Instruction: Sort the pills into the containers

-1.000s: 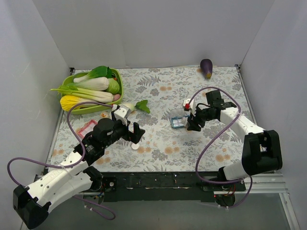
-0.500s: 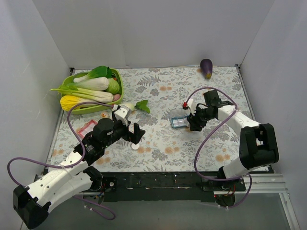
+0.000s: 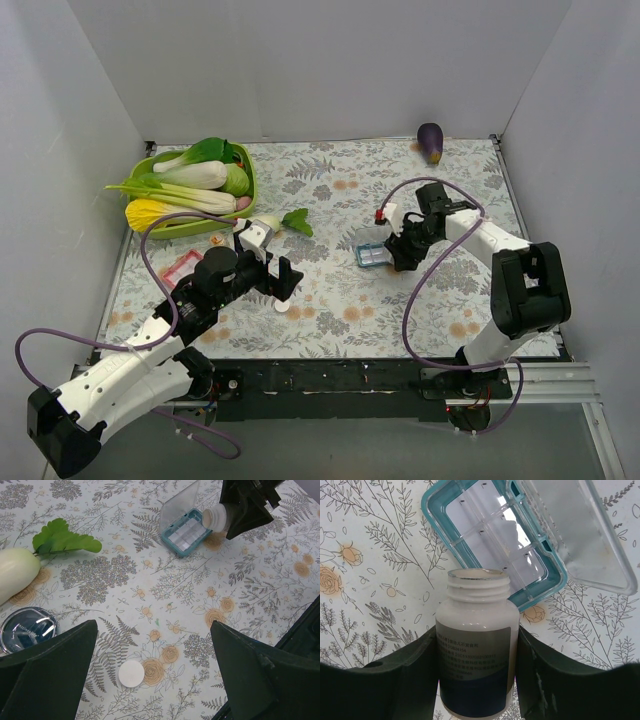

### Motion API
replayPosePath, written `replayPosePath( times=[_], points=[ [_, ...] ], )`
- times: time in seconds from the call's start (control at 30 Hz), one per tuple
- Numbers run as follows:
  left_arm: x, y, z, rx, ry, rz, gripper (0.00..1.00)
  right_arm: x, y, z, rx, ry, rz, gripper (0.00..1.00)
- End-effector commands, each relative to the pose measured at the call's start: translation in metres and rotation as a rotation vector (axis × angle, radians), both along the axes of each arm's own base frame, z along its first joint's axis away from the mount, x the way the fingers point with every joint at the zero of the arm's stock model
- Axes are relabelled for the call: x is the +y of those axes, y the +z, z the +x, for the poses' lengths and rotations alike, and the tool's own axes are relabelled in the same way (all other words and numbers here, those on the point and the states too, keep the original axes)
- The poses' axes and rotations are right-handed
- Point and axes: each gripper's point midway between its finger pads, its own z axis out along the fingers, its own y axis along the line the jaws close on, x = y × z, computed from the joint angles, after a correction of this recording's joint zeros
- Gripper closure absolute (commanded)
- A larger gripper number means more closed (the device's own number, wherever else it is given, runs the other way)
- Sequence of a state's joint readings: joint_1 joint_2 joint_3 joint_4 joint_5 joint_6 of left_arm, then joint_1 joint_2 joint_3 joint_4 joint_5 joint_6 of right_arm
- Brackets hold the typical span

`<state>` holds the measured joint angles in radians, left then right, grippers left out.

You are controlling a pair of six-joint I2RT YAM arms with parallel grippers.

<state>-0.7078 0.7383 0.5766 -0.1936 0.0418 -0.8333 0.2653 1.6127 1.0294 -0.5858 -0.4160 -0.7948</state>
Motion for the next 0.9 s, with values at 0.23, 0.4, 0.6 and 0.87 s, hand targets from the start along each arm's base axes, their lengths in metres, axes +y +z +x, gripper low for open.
replayPosePath(
  times=[0.23,0.4,0.6,0.87],
  points=[
    [-0.0002,0.0039,0.0012,-0.025,-0.010,-0.004,0.02,0.0033,0.0059,-0.0028,0.046,0.023,-0.071,0.99],
    [0.0010,0.0053,0.0014,-0.029,-0.003,-0.007,0.02,0.0031,0.0064,-0.0034,0.069,0.026,-0.106,0.99],
    [0.0015,0.0074,0.0009,-0.035,-0.004,-0.011,0.02,0.0014,0.0070,-0.0055,0.097,0.027,-0.144,0.99],
    [0.0019,0.0079,0.0008,-0.036,0.000,-0.012,0.02,0.0010,0.0079,-0.0035,0.111,0.022,-0.166,0.99]
  ],
)
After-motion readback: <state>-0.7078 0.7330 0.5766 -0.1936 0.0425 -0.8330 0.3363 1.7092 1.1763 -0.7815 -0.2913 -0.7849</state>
